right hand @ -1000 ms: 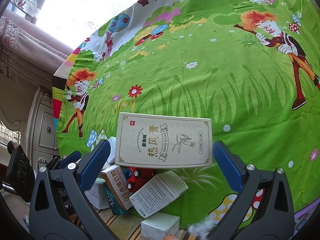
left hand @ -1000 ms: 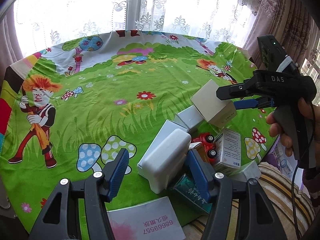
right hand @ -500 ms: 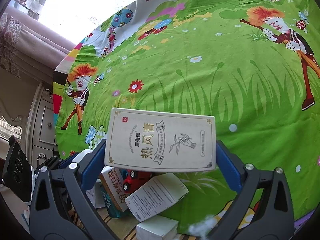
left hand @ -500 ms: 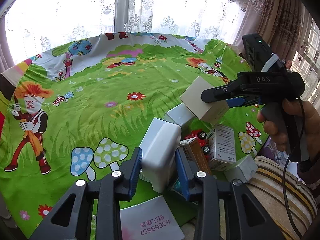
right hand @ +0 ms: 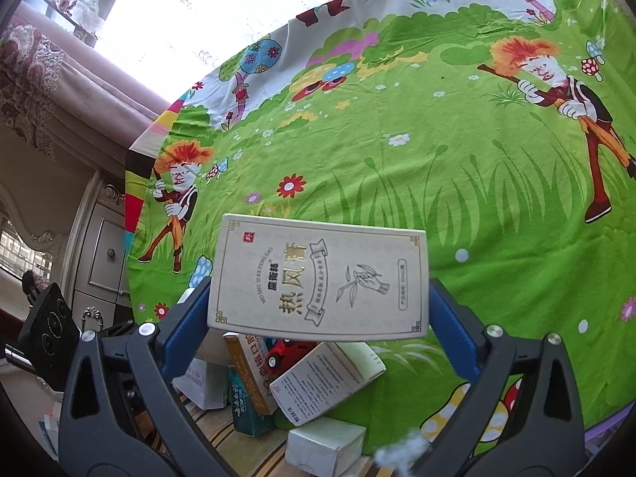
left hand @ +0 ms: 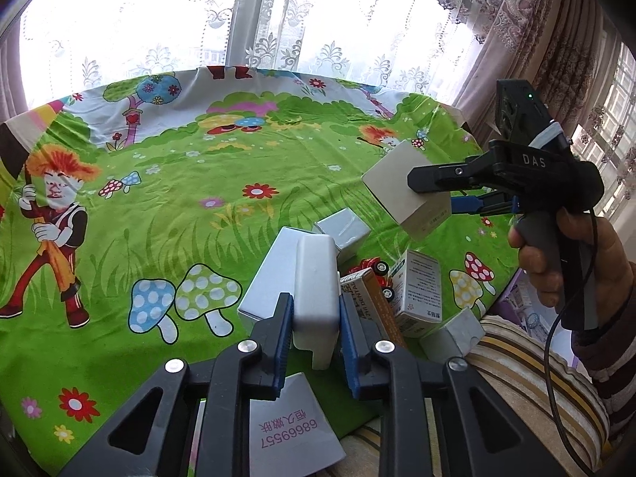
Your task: Organize rigid objects
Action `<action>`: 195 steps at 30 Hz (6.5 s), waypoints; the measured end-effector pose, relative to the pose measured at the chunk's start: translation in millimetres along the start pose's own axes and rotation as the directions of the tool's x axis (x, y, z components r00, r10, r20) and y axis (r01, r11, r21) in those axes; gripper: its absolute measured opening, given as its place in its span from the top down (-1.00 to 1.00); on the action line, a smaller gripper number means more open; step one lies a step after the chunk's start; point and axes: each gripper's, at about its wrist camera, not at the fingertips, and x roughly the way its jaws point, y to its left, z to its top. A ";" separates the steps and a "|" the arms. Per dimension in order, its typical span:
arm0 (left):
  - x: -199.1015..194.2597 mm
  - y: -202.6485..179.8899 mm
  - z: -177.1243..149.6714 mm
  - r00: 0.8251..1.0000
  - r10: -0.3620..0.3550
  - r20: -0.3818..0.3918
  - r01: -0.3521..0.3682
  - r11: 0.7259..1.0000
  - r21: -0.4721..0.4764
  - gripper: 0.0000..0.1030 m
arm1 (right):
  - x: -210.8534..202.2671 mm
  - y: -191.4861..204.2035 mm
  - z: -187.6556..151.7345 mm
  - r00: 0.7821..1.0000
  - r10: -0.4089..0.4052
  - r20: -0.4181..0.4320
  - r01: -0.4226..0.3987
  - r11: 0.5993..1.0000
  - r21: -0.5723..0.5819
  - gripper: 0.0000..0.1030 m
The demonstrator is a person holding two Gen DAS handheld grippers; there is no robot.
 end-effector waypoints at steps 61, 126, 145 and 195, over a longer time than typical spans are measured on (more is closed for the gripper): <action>-9.0 -275.9 -44.4 0.894 -0.429 -0.127 0.442 0.891 0.104 0.54 | -241.9 -150.5 -208.2 0.882 -0.413 0.225 0.351 0.896 0.272 -0.95; 37.3 22.8 1.4 0.943 -0.327 -0.067 0.233 0.789 -0.569 0.04 | -109.3 7.8 -140.0 0.941 -0.329 0.074 0.337 0.908 -0.250 -0.96; 69.6 30.9 5.4 0.935 -0.314 -0.165 0.170 0.804 -0.569 0.03 | -8.1 57.1 -94.4 0.955 -0.285 -0.080 0.202 0.825 -0.528 -0.96; 25.7 13.9 8.6 0.969 -0.248 0.015 0.216 0.812 -0.542 0.33 | -37.1 26.1 -77.2 0.969 -0.247 0.020 0.232 0.874 -0.427 -0.48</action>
